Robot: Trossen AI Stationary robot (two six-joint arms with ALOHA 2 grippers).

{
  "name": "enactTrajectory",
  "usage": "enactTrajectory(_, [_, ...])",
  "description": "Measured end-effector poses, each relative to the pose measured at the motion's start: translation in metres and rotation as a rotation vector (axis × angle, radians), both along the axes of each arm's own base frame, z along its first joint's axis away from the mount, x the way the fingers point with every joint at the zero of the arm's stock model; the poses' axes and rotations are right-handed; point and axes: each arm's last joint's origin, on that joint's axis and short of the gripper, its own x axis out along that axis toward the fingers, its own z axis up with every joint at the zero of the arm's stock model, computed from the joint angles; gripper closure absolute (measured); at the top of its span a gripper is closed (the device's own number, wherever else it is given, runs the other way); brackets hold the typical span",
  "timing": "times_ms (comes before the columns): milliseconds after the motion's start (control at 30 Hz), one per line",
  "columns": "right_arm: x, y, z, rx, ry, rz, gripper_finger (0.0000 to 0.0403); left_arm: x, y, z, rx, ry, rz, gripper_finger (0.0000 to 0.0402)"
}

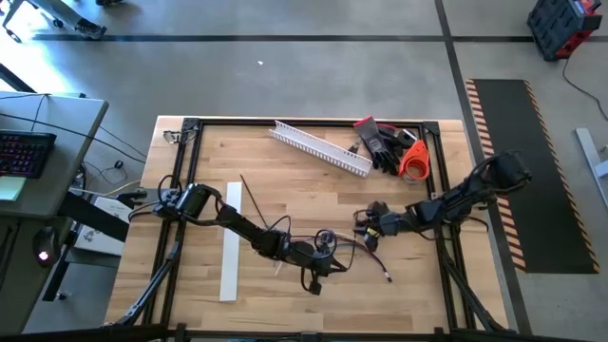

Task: Ziptie cables
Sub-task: Wrap the right zip tie on the cable

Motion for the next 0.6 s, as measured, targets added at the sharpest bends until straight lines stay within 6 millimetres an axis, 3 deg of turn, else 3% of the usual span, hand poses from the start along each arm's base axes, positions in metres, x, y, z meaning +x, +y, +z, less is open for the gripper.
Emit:
enactTrajectory(233, [-0.007, 0.014, 0.000, -0.117, -0.031, -0.006, 0.0392, 0.000, 0.000, 0.000, -0.003, 0.000, 0.004, 0.0402])
enactTrajectory(600, [-0.014, 0.033, 0.006, -0.288, -0.126, -0.045, 0.0402, 0.003, 0.002, 0.002, -0.040, 0.004, 0.006, 0.0402])
